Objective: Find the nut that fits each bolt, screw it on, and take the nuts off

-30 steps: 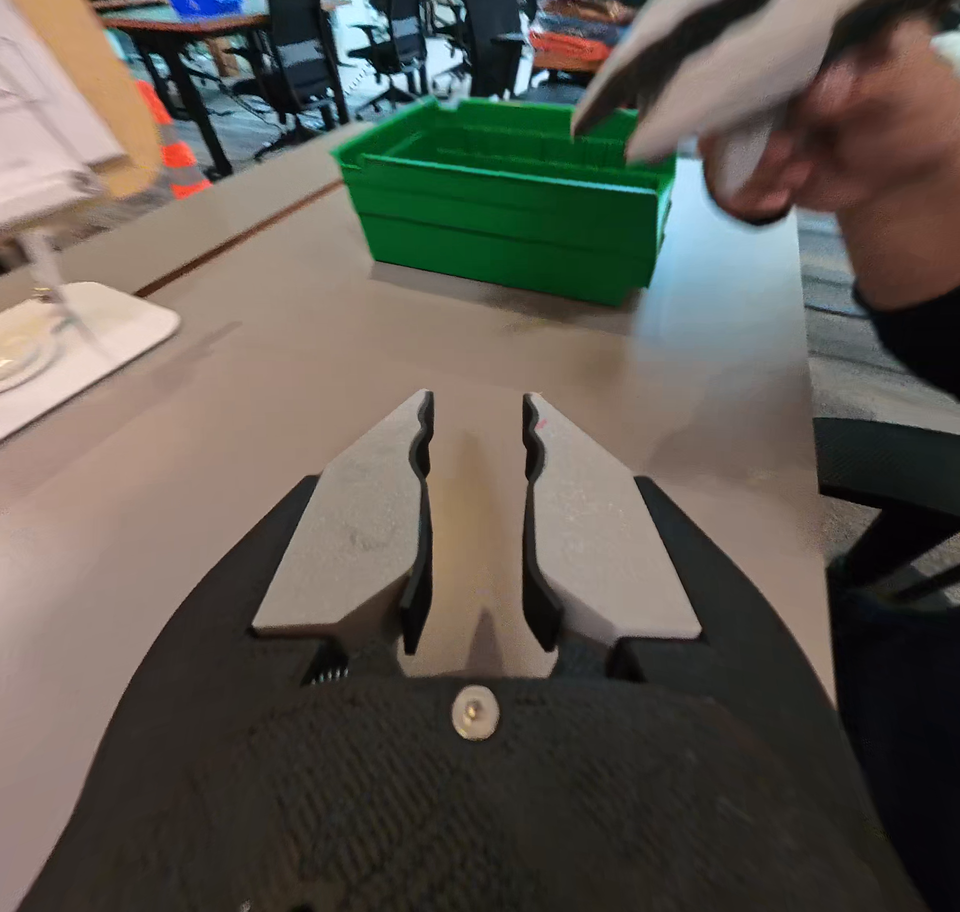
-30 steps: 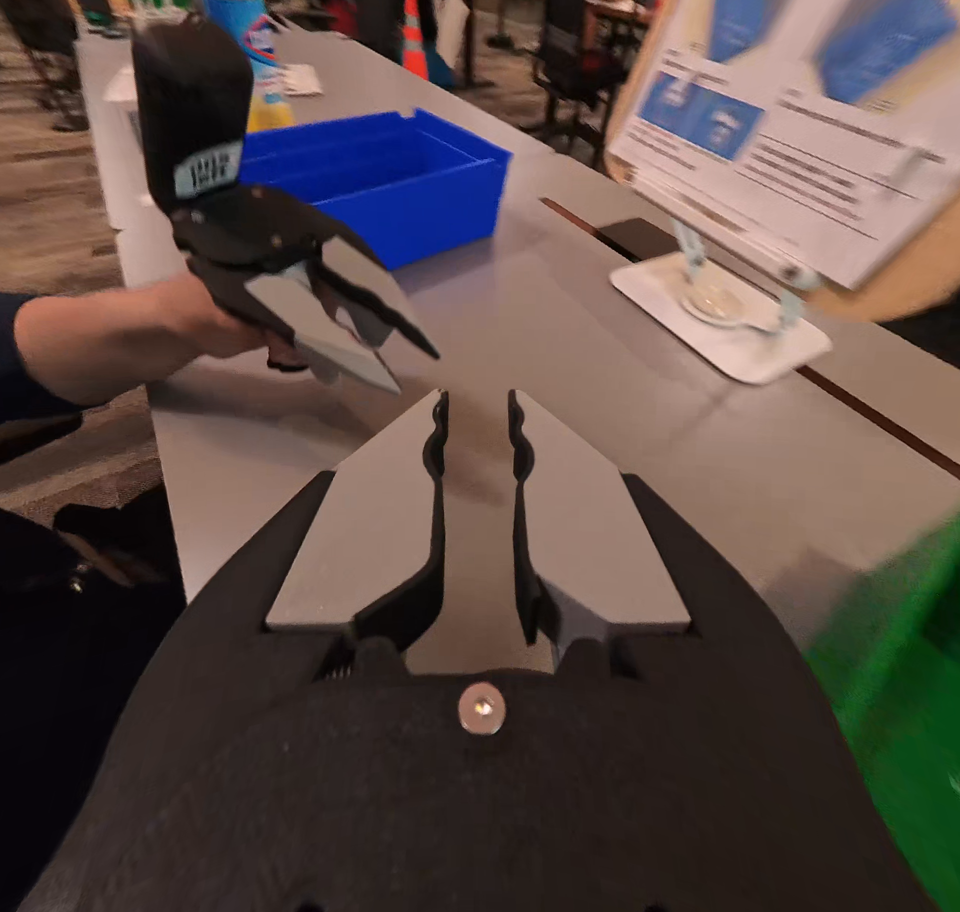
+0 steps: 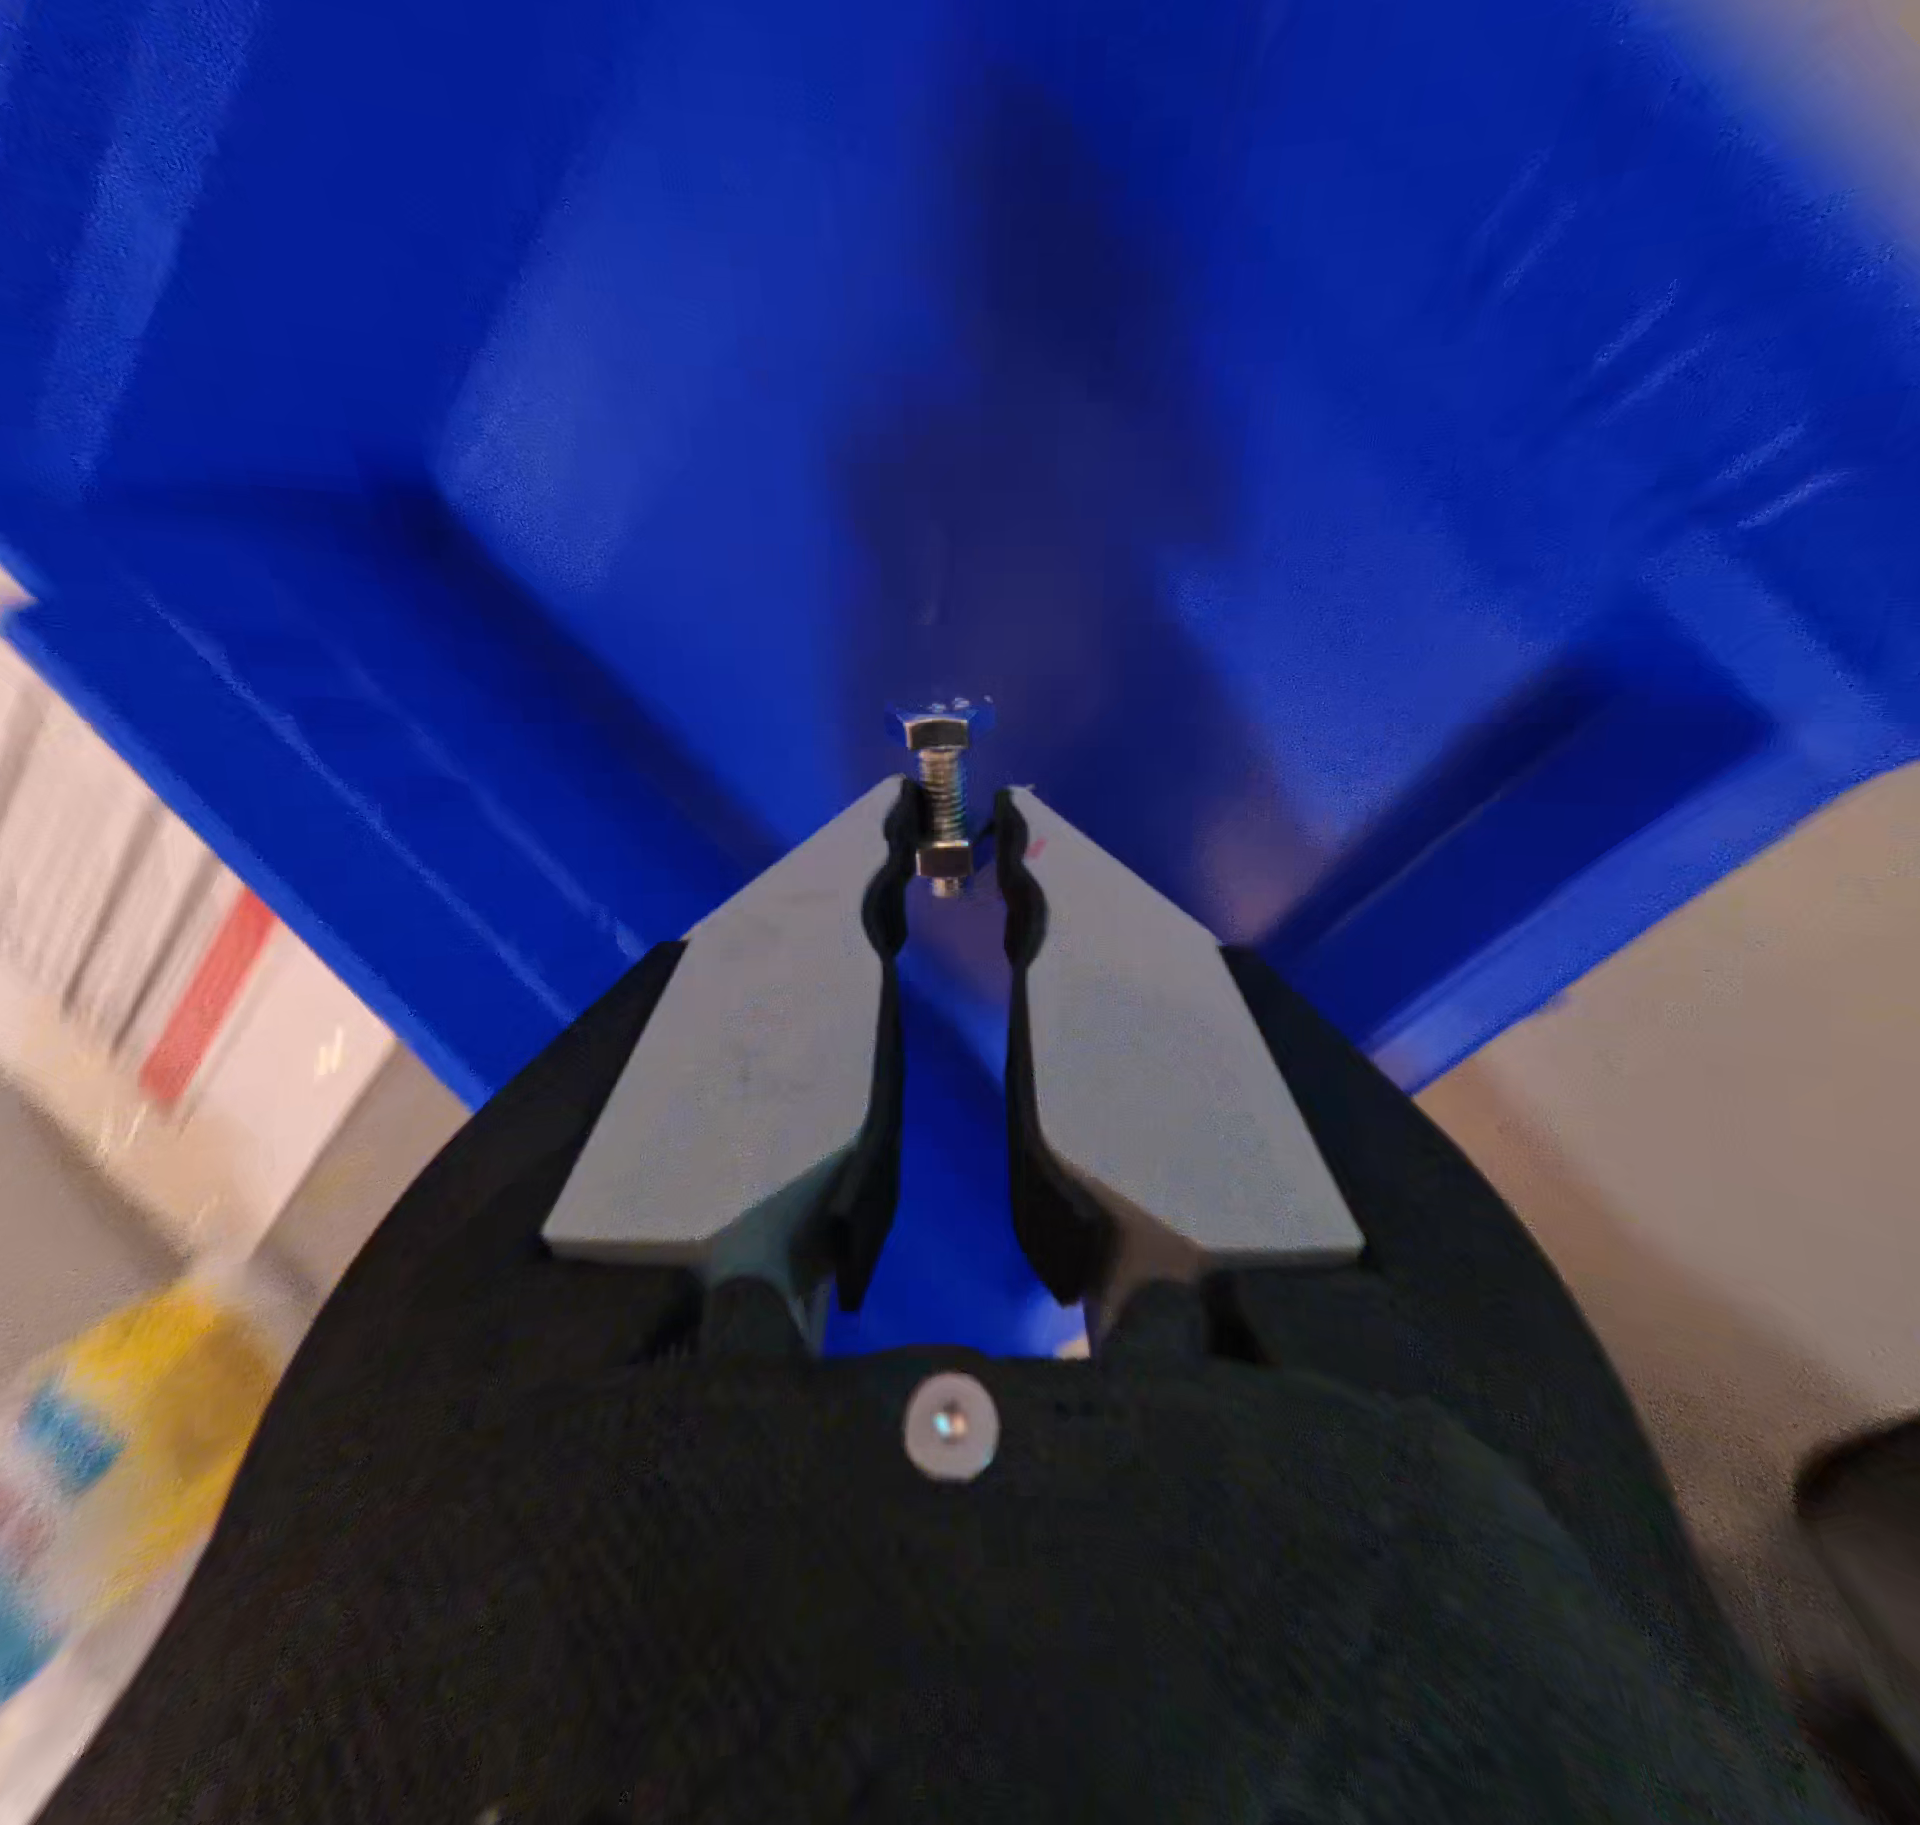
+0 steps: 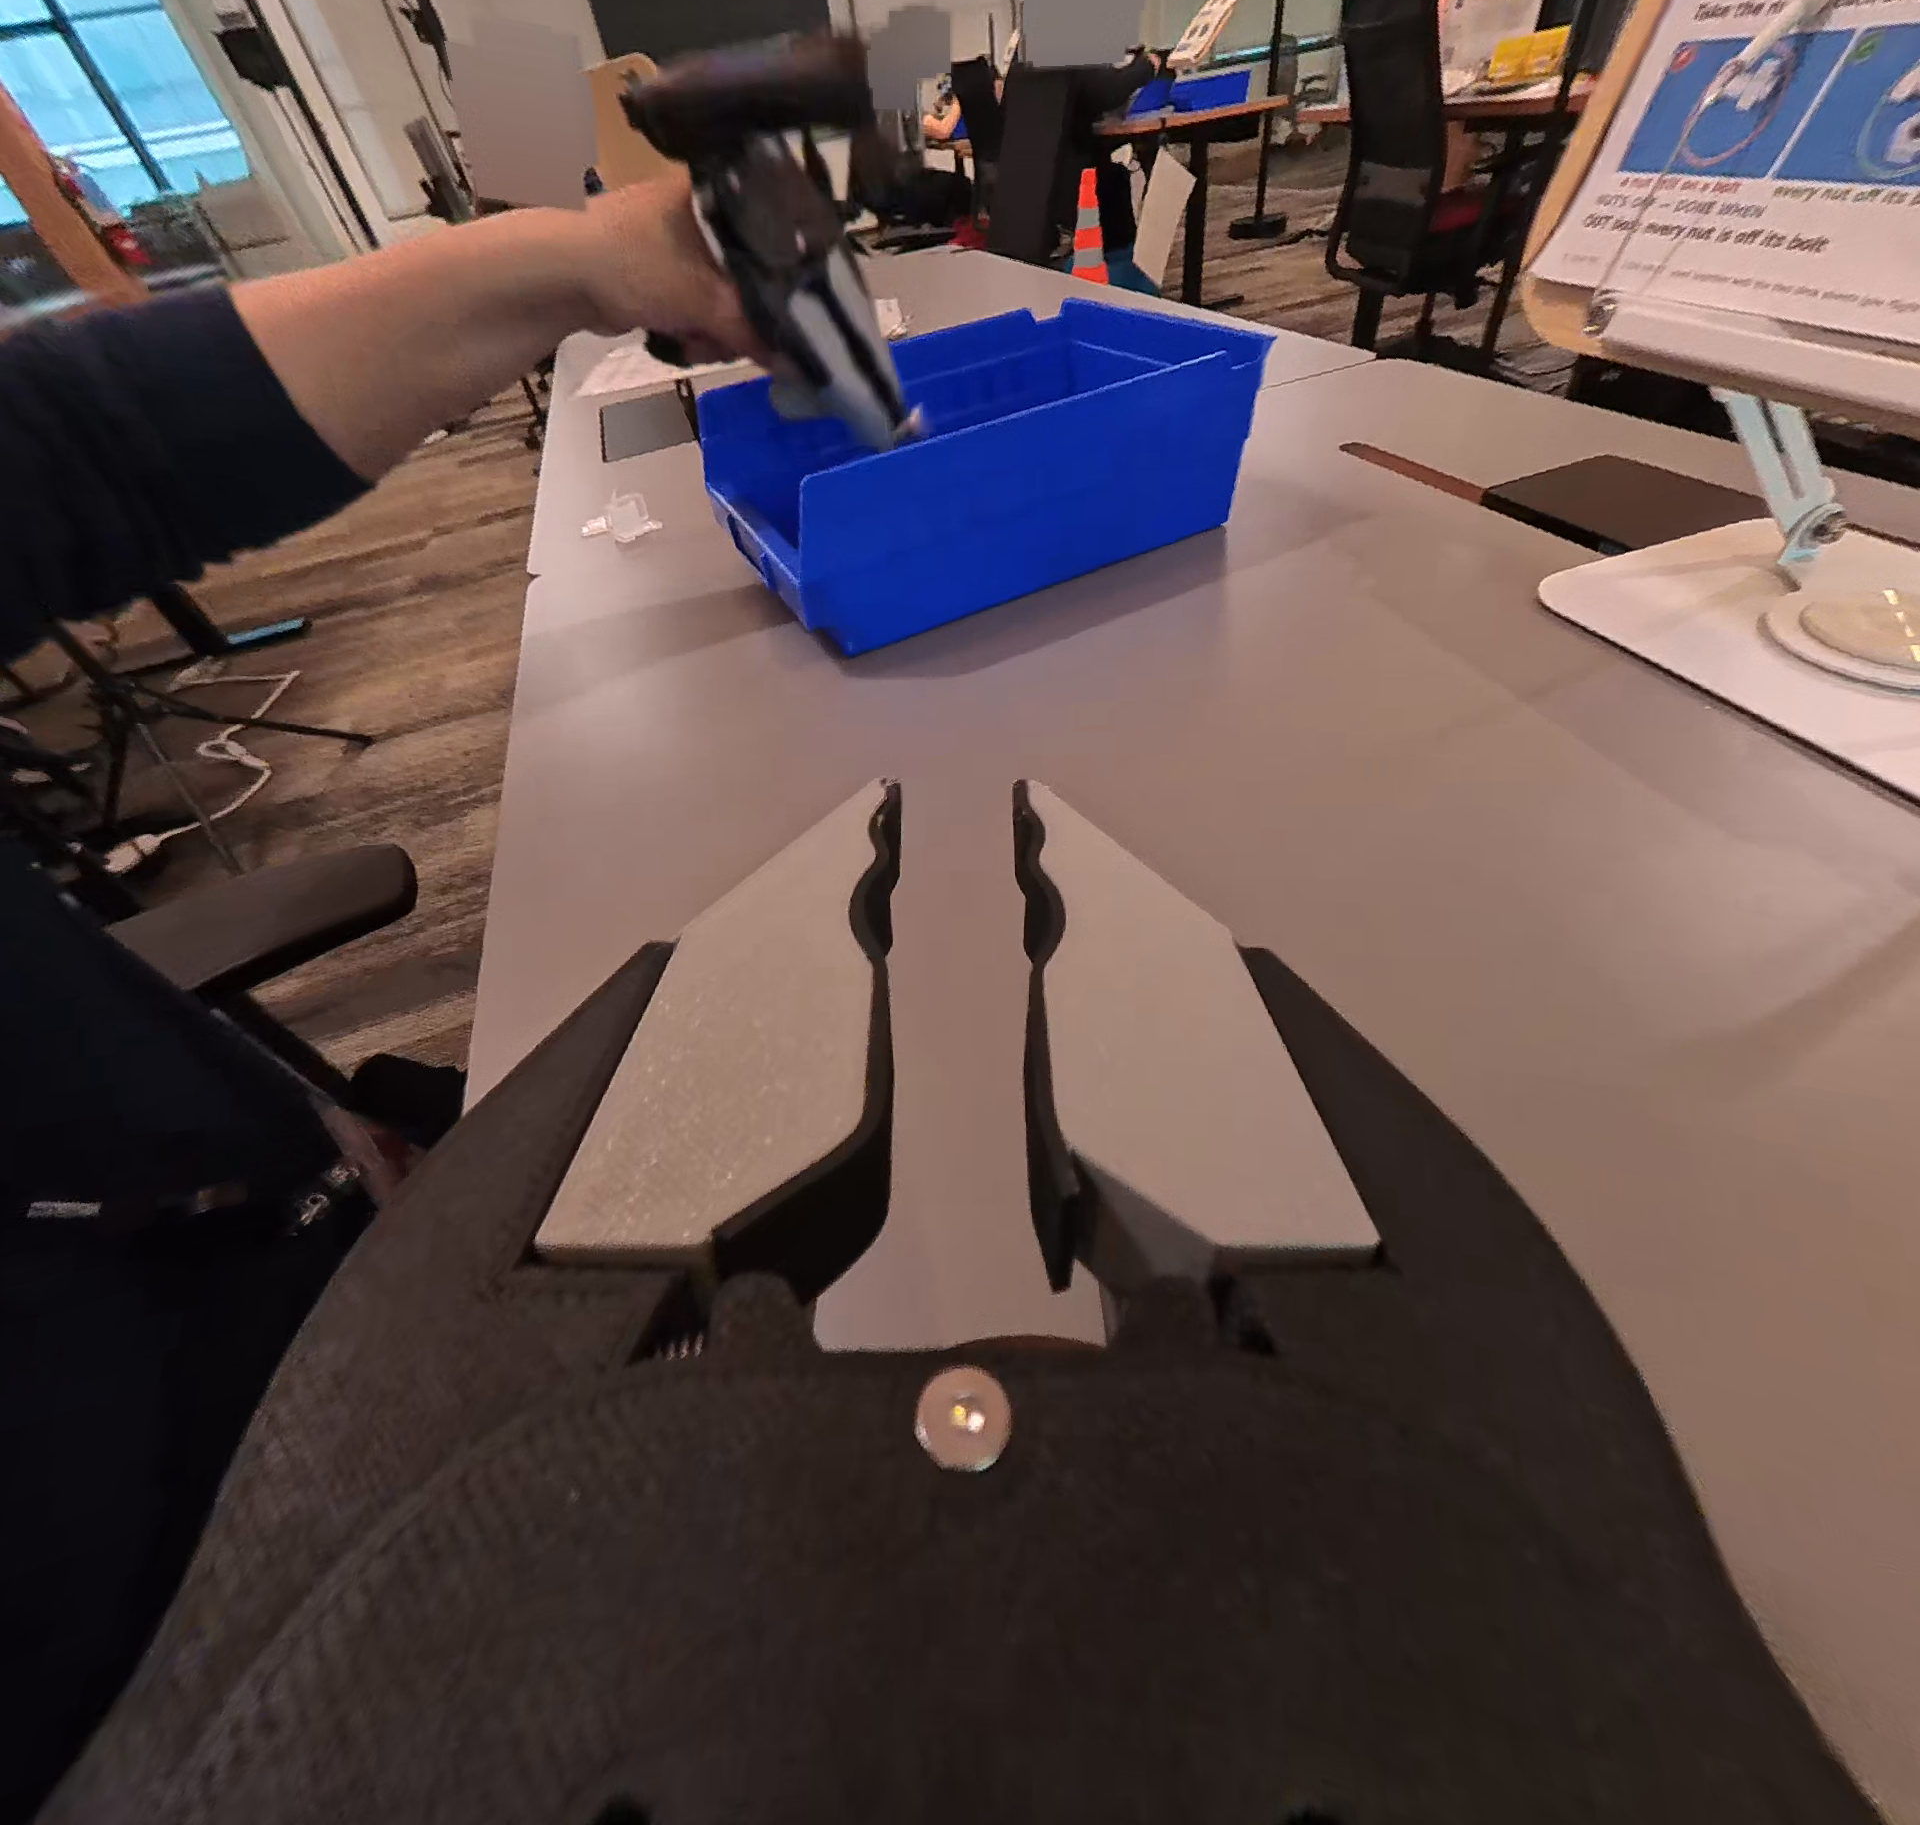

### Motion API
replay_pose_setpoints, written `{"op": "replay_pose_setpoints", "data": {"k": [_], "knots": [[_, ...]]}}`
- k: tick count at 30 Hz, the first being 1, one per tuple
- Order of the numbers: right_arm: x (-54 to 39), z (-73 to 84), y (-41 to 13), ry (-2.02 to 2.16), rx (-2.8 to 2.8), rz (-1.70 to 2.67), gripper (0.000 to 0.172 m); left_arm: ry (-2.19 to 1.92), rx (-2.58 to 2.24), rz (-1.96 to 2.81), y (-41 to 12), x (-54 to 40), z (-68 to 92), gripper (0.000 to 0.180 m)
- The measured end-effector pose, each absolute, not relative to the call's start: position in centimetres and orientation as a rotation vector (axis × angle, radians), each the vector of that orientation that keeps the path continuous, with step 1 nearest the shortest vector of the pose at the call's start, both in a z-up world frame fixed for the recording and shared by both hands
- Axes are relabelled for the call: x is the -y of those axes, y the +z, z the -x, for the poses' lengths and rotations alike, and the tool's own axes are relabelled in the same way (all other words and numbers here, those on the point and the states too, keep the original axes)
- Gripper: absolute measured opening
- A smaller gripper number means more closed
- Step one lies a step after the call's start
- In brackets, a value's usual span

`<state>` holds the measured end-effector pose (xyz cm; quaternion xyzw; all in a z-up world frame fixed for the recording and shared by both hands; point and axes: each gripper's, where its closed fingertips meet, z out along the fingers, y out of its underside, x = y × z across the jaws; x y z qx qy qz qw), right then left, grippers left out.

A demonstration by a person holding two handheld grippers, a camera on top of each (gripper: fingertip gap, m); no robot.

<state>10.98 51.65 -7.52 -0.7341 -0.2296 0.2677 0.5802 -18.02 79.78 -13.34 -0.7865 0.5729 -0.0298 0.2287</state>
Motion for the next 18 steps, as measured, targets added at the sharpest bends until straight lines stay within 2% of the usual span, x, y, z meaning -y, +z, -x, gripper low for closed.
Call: {"op": "replay_pose_setpoints", "data": {"k": [3,6,12,14,18], "knots": [[-52.0,-8.8,-7.8,0.668,0.593,1.729,0.019,-0.723,-1.453,1.760,-6.1,-73.4,9.6,0.012],[-53.0,-6.4,-7.1,0.686,0.622,1.710,0.023,-1.112,-1.467,1.443,-2.3,-64.6,3.4,0.012],[-54.1,-5.7,-2.4,0.841,0.449,1.509,0.021,-1.273,-1.554,1.200,-4.1,-54.2,-5.3,0.012],[-53.9,-5.9,-2.8,0.858,0.453,1.526,0.011,-1.316,-1.571,1.198,-5.3,-52.7,-7.0,0.012],[-54.3,-6.1,-4.0,0.773,0.495,1.617,0.000,-1.448,-1.541,1.206,-6.0,-51.5,-8.6,0.007]]}}
